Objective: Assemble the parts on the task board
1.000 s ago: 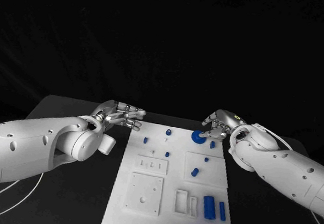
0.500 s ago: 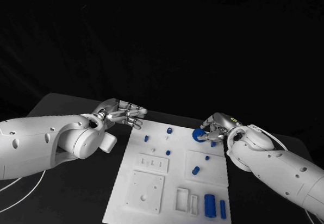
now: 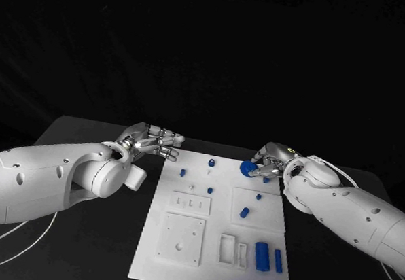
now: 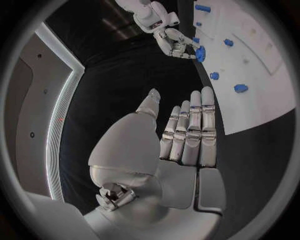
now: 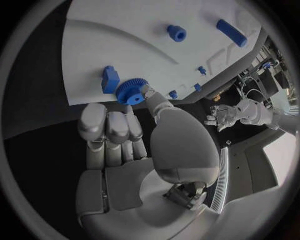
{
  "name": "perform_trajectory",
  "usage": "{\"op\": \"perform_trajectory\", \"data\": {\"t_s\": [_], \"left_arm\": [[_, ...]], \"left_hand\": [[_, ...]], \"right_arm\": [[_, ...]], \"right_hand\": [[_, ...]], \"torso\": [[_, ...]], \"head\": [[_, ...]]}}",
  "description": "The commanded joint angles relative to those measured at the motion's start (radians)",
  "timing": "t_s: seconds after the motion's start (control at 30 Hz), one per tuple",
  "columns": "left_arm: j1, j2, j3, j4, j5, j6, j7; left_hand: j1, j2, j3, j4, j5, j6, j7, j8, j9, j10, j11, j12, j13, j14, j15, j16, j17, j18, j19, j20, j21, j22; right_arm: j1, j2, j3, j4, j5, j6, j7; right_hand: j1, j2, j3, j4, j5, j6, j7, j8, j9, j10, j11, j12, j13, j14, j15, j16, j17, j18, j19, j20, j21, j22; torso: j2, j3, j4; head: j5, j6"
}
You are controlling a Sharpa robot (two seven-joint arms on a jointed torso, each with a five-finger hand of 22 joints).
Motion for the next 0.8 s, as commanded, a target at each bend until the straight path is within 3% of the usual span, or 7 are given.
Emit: {"op": "perform_trajectory", "data": {"t_s": [0.03,0.2,0.5,0.67,0.73,0.8], "left_arm": [[0.001,0.003,0.001,0.001,-0.005,0.019,0.003],[0.001,0.003,0.001,0.001,-0.005,0.020,0.001],[0.001,0.003,0.001,0.001,-0.006,0.020,0.000],[0.001,0.004,0.001,0.000,-0.006,0.021,0.000],[0.001,0.004,0.001,-0.001,-0.006,0.021,0.000],[0.001,0.005,0.001,-0.001,-0.006,0.021,0.000]], "left_hand": [[-0.002,0.006,-0.002,-0.004,0.000,-0.007,0.001,0.002,0.001,-0.008,0.000,0.003,0.001,0.003,0.001,0.005,0.001,0.015,-0.001,-0.006,0.002,0.001],[-0.002,0.006,-0.002,-0.004,0.000,-0.007,0.001,0.002,0.001,-0.008,0.000,0.003,0.001,0.003,0.001,0.005,0.001,0.015,-0.001,-0.006,0.002,0.001],[-0.003,0.006,-0.001,-0.003,0.000,-0.008,0.002,0.002,0.001,-0.009,0.000,0.003,0.001,0.001,0.002,0.007,0.002,0.015,-0.006,-0.006,0.007,0.004],[-0.003,0.006,-0.001,-0.003,0.000,-0.008,0.002,0.002,0.001,-0.009,0.000,0.003,0.001,0.001,0.002,0.007,0.002,0.015,-0.006,-0.006,0.007,0.004],[-0.003,0.006,-0.001,-0.003,0.000,-0.008,0.002,0.002,0.001,-0.009,0.000,0.003,0.001,0.001,0.002,0.007,0.002,0.015,-0.006,-0.006,0.007,0.004],[-0.003,0.006,-0.001,-0.003,0.000,-0.008,0.002,0.002,0.001,-0.009,0.000,0.003,0.001,0.001,0.002,0.007,0.002,0.015,-0.006,-0.006,0.007,0.004]], "right_arm": [[-0.001,0.005,0.000,-0.005,0.006,0.047,-0.012],[-0.001,0.013,0.000,-0.016,0.016,0.062,-0.010],[-0.001,0.025,0.000,-0.036,0.025,0.081,-0.008],[-0.001,0.027,-0.001,-0.038,0.025,0.089,-0.005],[-0.001,0.027,-0.002,-0.035,0.018,0.085,-0.007],[-0.001,0.026,-0.002,-0.029,0.005,0.073,-0.011]], "right_hand": [[-0.001,0.008,0.013,-0.001,0.000,0.004,0.001,-0.005,-0.006,0.012,-0.001,0.008,0.030,0.008,0.002,0.007,0.002,-0.002,0.051,0.004,0.002,0.010],[-0.004,0.010,0.016,0.002,-0.001,0.005,0.003,-0.005,-0.028,0.016,0.000,0.011,0.038,0.007,0.003,0.008,0.001,-0.002,0.053,0.004,-0.006,0.022],[-0.003,0.008,0.002,0.019,0.005,0.003,0.002,-0.005,-0.027,0.019,0.001,0.015,0.044,0.007,0.004,0.011,0.002,-0.002,0.056,0.006,-0.011,0.035],[-0.007,0.011,0.014,0.017,0.053,0.023,-0.002,-0.004,-0.027,0.023,-0.003,0.019,0.047,0.007,0.003,0.009,0.000,-0.004,0.056,0.005,-0.013,0.040],[-0.008,0.016,0.030,0.006,0.091,0.039,-0.006,-0.006,-0.028,0.024,-0.006,0.020,0.049,0.007,0.001,0.009,0.000,-0.006,0.056,0.003,-0.015,0.043],[-0.015,0.023,0.050,-0.009,0.101,0.054,-0.009,-0.006,-0.030,0.026,-0.008,0.023,0.052,0.008,0.000,0.009,0.000,-0.008,0.057,0.002,-0.017,0.046]], "torso": [[0.000,-0.0006,0.0013],[0.000,-0.0008,0.0020],[0.000,-0.0013,0.0014],[0.000,-0.0008,0.0008],[0.000,-0.0009,0.0004],[-0.001,-0.0002,-0.0002]], "head": [[0.000,-0.001],[-0.001,-0.003],[0.000,-0.006],[0.000,-0.007],[-0.001,-0.008],[0.000,-0.009]]}}
